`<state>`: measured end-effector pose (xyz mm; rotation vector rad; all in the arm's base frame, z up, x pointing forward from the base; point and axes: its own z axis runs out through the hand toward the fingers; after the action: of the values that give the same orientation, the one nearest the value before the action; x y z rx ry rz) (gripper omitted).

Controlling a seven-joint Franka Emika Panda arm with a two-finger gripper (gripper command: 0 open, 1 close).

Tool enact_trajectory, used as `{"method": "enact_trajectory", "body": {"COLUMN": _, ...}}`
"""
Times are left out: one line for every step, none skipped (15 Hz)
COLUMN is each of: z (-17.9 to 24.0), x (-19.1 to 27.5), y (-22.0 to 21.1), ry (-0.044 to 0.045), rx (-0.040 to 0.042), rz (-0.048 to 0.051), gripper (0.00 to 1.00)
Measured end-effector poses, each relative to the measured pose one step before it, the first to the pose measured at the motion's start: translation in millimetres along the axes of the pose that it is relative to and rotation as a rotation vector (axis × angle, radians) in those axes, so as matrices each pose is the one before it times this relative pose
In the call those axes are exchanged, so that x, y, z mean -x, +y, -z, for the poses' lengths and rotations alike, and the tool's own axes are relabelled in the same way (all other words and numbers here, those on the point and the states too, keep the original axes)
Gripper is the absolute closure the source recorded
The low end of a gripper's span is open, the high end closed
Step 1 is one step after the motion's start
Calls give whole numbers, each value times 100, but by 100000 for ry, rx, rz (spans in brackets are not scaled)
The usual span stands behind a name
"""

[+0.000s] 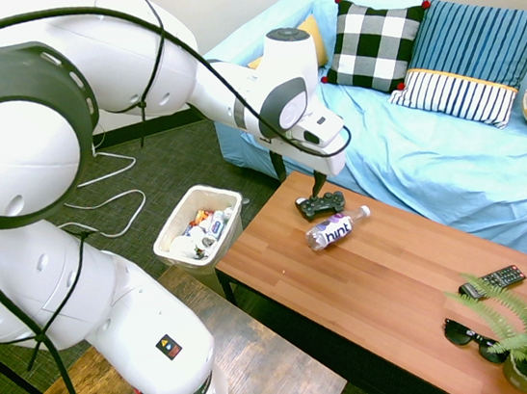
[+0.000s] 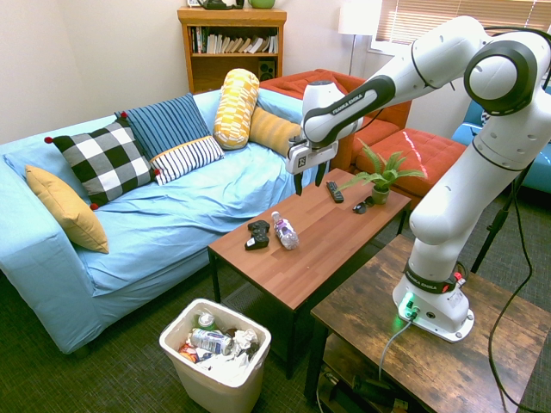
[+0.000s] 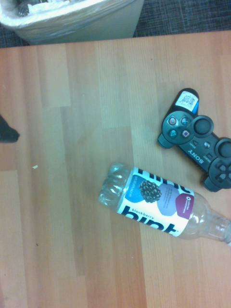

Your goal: Throw the bottle in the trash bin

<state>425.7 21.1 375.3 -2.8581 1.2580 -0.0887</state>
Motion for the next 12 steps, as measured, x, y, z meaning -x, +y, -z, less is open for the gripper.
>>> {"method": "enact_trajectory", "body": {"z": 27, "x": -68, "y": -87, "ry": 39, "rx": -83, "rz": 9, "gripper": 0}}
{"method": "enact_trajectory", "body": {"z": -116, "x": -41, "y": -70, "ry": -140, "rx": 114, "rz": -337, "gripper": 0}}
{"method": "enact_trajectory", "body": {"z": -192, "x": -130, "y": -249, "ry": -95, "rx": 6, "rz": -922, "gripper": 0}}
{"method": "enact_trajectory", "body": {"z": -379, "x": -216, "y": -395, "ry": -189, "rx": 161, "rz": -1546, "gripper": 0}}
{"method": "enact_trajectory", "body": {"z": -511, "x": -378, "y": -541, "ry": 268, "rx": 899, "rz": -2452, "gripper": 0}}
{"method": "enact_trajectory", "body": {"z": -784, "x": -494, "y": -577, "ry": 453, "rx": 1306, "rz": -2712, "gripper": 0}}
{"method": "enact_trajectory", "body": {"z": -1106, "x": -586, "y": -634, "ry": -128, "rx": 1253, "rz": -2394, "gripper": 0}}
{"method": "enact_trajectory", "body": {"z": -1373, "x": -707, "y": -674, "ry": -263, "rx": 1682, "rz": -3022, "gripper": 0}}
{"method": "enact_trajectory", "body": {"z": -1640, "x": -779, "y": -751, "ry": -343, "rx": 2064, "rz": -3679, "gripper": 0}}
{"method": "enact_trajectory", "body": {"z": -1637, "x": -761, "y": -795, "ry": -220, "rx": 1882, "rz": -3332, "gripper": 0}}
{"method": "enact_trajectory", "body": {"z": -1624, "x": -720, "y": -822, "ry": -654, "rx": 1615, "rz": -2735, "gripper": 0}}
{"method": "enact_trajectory", "body": {"z": -1564, "x": -786, "y": -872, "ry": -970, "rx": 1164, "rz": -2173, "gripper": 0}}
